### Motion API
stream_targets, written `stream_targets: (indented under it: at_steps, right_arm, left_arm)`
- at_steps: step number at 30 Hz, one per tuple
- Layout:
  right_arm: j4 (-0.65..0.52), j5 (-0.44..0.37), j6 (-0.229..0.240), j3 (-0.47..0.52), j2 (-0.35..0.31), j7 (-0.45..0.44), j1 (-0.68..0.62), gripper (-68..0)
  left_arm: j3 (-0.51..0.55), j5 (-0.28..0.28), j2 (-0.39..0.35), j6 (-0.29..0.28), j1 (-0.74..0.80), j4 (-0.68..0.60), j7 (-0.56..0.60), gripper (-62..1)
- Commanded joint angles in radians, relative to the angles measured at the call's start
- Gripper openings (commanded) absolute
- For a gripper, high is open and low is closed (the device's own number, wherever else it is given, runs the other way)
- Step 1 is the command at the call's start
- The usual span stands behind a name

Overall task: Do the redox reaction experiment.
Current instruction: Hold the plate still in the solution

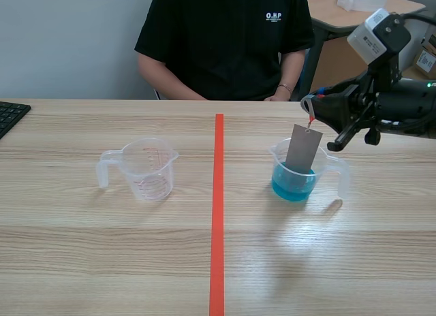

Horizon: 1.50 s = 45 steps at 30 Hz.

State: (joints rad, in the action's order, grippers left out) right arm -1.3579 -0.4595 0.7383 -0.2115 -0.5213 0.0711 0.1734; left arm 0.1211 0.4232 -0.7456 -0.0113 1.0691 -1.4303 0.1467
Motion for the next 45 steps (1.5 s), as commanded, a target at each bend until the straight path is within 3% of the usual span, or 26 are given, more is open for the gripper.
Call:
stream_targets:
  at_steps: [1,7,45]
  right_arm:
    - [-0.007,0.004,0.007,-0.005,-0.012,-0.019,0.029,-66.0]
    - [-0.002,0.049,0.007,-0.013,0.001,-0.034,0.028,-66.0]
    - [-0.002,0.056,0.007,-0.013,0.000,-0.034,0.026,-66.0]
  left_arm:
    - [0.005,0.000,0.003,-0.002,0.000,-0.008,0.014,-56.0]
    - [0.005,0.000,0.003,-0.002,0.000,-0.008,0.014,-56.0]
    - [0.005,0.000,0.003,-0.002,0.000,-0.008,0.014,-56.0]
